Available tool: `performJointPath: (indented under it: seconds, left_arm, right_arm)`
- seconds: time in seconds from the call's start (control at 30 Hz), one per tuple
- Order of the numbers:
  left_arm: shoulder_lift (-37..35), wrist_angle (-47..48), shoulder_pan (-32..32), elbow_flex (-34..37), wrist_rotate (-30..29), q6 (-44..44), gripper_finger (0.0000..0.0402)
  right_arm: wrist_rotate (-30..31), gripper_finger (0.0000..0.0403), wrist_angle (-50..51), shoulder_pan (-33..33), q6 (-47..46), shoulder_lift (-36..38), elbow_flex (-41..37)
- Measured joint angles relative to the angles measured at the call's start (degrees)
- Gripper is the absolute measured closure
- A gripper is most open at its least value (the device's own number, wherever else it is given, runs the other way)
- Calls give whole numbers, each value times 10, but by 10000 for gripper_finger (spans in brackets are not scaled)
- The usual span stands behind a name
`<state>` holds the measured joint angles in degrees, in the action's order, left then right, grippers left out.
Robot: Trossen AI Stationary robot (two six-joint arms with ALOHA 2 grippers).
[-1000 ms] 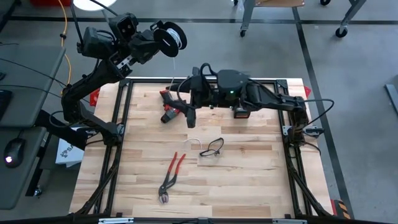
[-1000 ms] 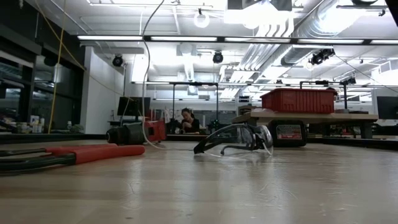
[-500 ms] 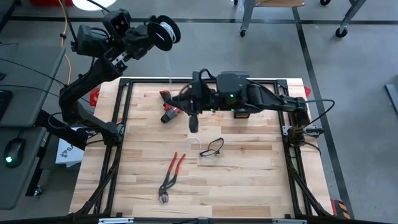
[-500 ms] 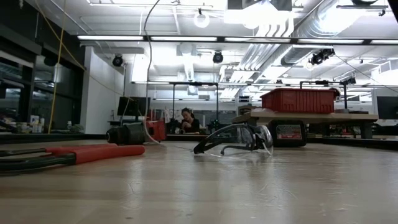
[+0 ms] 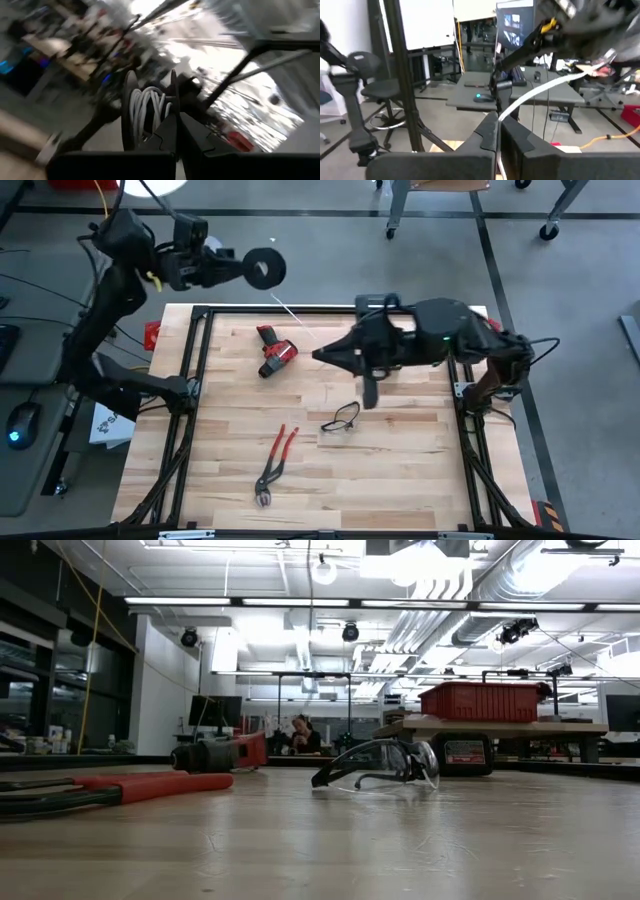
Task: Coil cords
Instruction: Coil the white wire onto the black spool
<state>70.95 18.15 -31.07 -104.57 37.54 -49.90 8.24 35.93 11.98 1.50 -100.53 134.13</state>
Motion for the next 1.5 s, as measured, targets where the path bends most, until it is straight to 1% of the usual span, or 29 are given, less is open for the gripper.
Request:
performJointPath:
  seconds: [0.13,0.2,0.3,0.33,0.43,0.57,0.73,0.8,0.9,0.97,1.03,1.17,1.23,1.3,1.37,1.5]
  left_arm:
    - [-19,82,-1,0,-39,16,401]
    - [-21,95,-1,0,-57,19,401]
    - [-21,114,3,0,-56,-3,401]
    - [-20,120,7,0,-46,-19,401]
    - [-9,139,28,0,10,-78,401]
    - [12,151,76,0,87,-147,401]
    - [50,137,134,0,138,-190,401]
    - [68,124,151,0,151,-196,401]
    - [95,67,170,0,165,-207,401]
    - [114,0,180,0,185,-231,401]
    - [131,-96,190,0,197,-267,401]
    - [168,-315,202,0,212,-377,401]
    - [184,-385,207,0,213,-416,401]
    - [196,-420,210,0,211,-426,401]
    - [208,-441,210,-6,206,-417,401]
    - [233,-468,210,-54,198,-369,401]
  right_arm:
    - [-2,402,0,9,5,17,0]
    - [-7,402,1,12,5,23,0]
    - [-7,402,14,12,16,31,0]
    - [-2,402,20,12,20,34,0]
    - [6,403,40,11,35,41,0]
    - [9,403,47,-1,49,44,0]
    - [10,403,44,-22,64,44,0]
    - [-3,403,30,-29,63,44,0]
    - [-20,403,9,-34,65,44,0]
    - [-23,403,8,-38,63,43,0]
    - [-26,403,10,-39,61,38,0]
    - [-42,403,-11,-41,63,23,0]
    - [-55,403,-31,-41,63,16,0]
    - [-67,403,-47,-41,61,10,0]
    - [-86,403,-54,-41,56,3,0]
    - [-108,403,-58,-41,34,-8,0]
